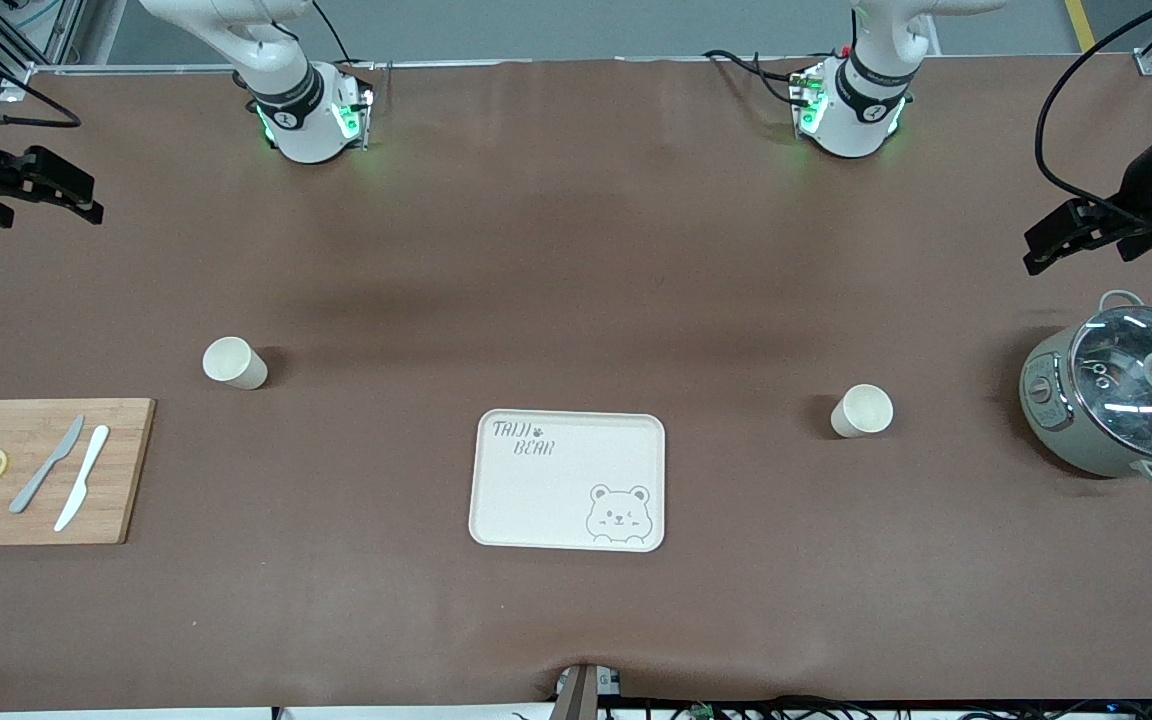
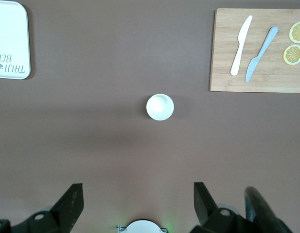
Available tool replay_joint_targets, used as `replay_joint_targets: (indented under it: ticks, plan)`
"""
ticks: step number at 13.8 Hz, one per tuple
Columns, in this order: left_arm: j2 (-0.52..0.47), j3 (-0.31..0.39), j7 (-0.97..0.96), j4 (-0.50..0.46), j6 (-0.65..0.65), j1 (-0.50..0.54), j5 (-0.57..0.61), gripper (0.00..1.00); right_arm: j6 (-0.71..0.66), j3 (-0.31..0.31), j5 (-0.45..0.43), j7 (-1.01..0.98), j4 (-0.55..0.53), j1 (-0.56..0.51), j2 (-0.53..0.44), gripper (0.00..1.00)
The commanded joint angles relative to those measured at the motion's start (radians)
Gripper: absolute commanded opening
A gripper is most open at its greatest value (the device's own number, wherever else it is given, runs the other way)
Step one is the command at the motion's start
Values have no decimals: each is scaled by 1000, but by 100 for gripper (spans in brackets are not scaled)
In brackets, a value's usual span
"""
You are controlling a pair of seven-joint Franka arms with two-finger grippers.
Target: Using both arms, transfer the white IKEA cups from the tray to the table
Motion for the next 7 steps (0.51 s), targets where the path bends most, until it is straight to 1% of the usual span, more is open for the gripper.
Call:
replay_joint_targets:
  ticks: [1, 7]
  plan:
    - [-12, 4, 1, 2, -16, -3, -13, 100, 0, 8, -10, 10, -23, -12, -25, 100]
    - [-9, 4, -5, 13, -16, -3, -12, 100, -3, 8, -10, 10, -21, -12, -25, 100]
